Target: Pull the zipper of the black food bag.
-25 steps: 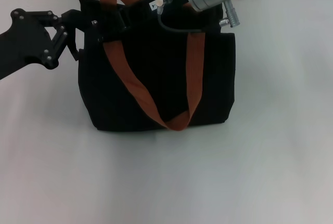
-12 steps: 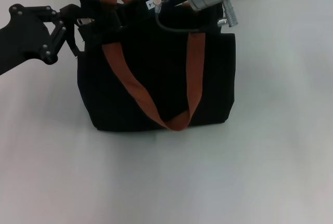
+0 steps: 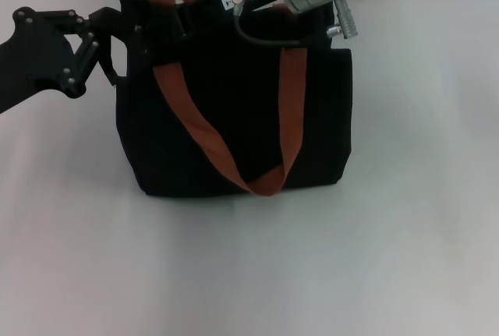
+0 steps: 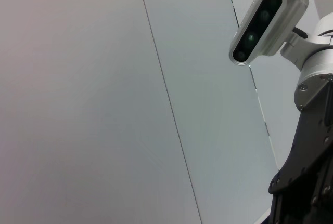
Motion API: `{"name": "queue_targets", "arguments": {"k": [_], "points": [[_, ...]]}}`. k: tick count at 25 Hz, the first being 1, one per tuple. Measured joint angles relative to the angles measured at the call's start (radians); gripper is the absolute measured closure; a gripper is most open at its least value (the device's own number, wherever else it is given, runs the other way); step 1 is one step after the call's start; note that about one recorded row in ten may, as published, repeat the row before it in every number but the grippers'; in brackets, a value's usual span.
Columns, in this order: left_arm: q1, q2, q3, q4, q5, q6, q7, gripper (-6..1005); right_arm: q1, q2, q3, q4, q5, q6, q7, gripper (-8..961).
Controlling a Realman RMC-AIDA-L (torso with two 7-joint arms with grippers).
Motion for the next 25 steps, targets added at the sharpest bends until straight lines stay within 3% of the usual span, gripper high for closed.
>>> {"name": "queue_targets", "arguments": {"k": [7, 25], "points": [[0.004, 0.000, 0.000, 0.000, -0.009, 0.002, 0.000, 913, 0.000, 0.000, 0.001, 0.002, 0.003, 0.018, 0.028, 538], [-0.003, -0.002, 0.005, 0.000, -0.011, 0.008, 0.000, 907, 0.003, 0.003, -0.016, 0.008, 0.001, 0.048, 0.034, 649]]}}
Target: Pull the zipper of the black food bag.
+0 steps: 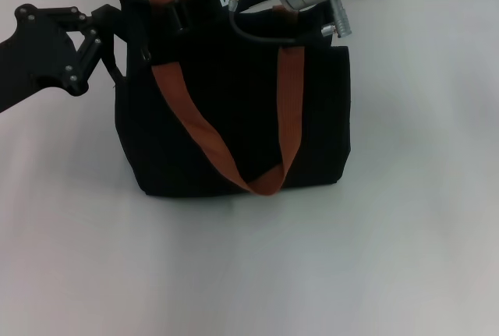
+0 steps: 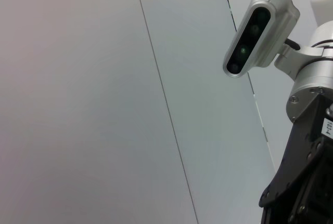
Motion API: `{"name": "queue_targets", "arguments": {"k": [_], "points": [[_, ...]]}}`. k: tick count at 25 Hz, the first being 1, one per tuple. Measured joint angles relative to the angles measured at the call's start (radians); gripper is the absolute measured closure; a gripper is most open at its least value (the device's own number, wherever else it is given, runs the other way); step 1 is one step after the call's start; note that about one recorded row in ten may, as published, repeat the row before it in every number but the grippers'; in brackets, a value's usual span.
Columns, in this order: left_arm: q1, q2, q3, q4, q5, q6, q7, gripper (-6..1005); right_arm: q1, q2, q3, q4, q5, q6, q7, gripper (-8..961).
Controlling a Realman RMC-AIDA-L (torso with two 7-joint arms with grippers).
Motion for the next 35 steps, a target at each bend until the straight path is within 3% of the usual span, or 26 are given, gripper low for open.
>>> {"name": "queue_targets", "arguments": {"k": [26, 35], "points": [[-0.001, -0.001, -0.003, 0.000, -0.002, 0.000, -0.010, 898, -0.002, 0.001, -0.012, -0.001, 0.027, 0.012, -0.007, 655], [0.000, -0.001, -0.004, 0.001, -0.004, 0.002, -0.010, 895, 0.006, 0.002, -0.059, -0.002, 0.044, 0.007, -0.002, 657]]}}
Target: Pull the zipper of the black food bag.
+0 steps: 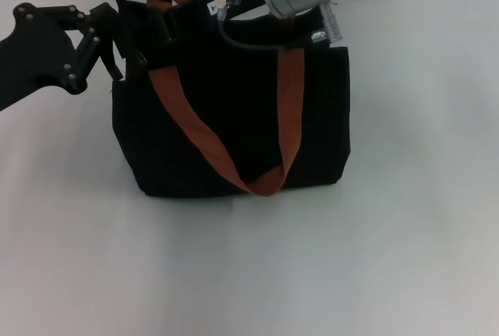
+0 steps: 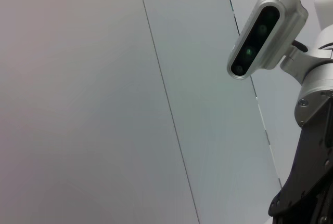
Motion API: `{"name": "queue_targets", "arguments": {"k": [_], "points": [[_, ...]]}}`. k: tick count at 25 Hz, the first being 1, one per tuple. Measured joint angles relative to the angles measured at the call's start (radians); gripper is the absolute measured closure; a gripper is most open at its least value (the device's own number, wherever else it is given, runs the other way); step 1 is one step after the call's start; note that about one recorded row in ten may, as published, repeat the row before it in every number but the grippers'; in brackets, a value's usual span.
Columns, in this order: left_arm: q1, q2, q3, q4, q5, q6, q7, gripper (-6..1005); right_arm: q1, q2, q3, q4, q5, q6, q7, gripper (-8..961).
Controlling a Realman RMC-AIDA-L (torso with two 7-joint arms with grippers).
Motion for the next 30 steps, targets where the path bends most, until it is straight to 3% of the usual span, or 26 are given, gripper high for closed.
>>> {"name": "queue_targets", "arguments": {"k": [12, 17, 30], "points": [[0.000, 0.002, -0.001, -0.003, -0.010, -0.001, 0.000, 891, 0.000, -0.001, -0.001, 0.000, 0.007, -0.002, 0.002, 660], [0.001, 0.003, -0.001, -0.003, -0.010, -0.002, 0.000, 890, -0.001, -0.003, -0.002, -0.001, 0.006, -0.002, 0.002, 808], [0.003, 0.005, -0.001, -0.004, -0.012, -0.004, 0.000, 885, -0.009, -0.008, 0.007, -0.001, 0.004, -0.015, 0.003, 837]]}}
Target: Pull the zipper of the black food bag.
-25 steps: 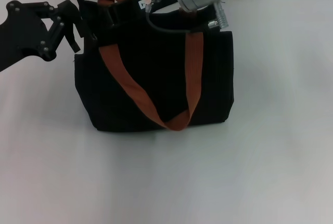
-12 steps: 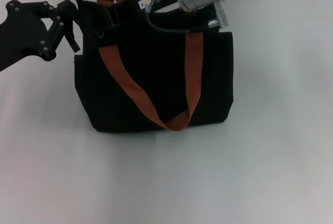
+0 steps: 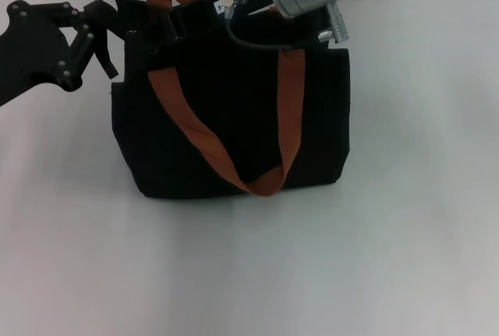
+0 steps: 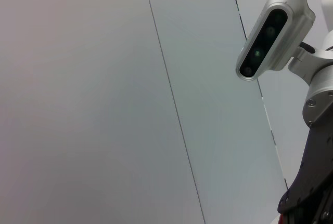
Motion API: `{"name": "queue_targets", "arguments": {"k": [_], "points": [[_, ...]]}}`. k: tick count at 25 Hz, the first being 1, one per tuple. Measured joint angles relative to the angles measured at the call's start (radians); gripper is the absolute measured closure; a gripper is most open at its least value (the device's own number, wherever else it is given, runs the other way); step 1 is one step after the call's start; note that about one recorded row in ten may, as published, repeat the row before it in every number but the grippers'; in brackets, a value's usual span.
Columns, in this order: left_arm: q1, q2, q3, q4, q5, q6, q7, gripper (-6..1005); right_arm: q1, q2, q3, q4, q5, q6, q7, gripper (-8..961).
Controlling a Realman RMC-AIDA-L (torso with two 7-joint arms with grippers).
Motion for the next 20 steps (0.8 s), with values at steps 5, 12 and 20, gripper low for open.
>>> {"name": "queue_targets", "arguments": {"k": [5, 12, 20], "points": [[0.002, 0.000, 0.000, -0.001, 0.000, 0.000, 0.000, 884, 0.000, 0.000, 0.000, -0.008, -0.002, 0.000, 0.000, 838], [0.006, 0.001, 0.000, 0.000, 0.000, 0.004, 0.000, 881, 0.000, 0.000, 0.000, -0.014, -0.002, -0.009, 0.000, 838], [0.010, 0.001, 0.000, 0.000, 0.000, 0.006, 0.003, 879, 0.000, 0.000, 0.000, -0.014, -0.002, -0.009, 0.008, 855]]}}
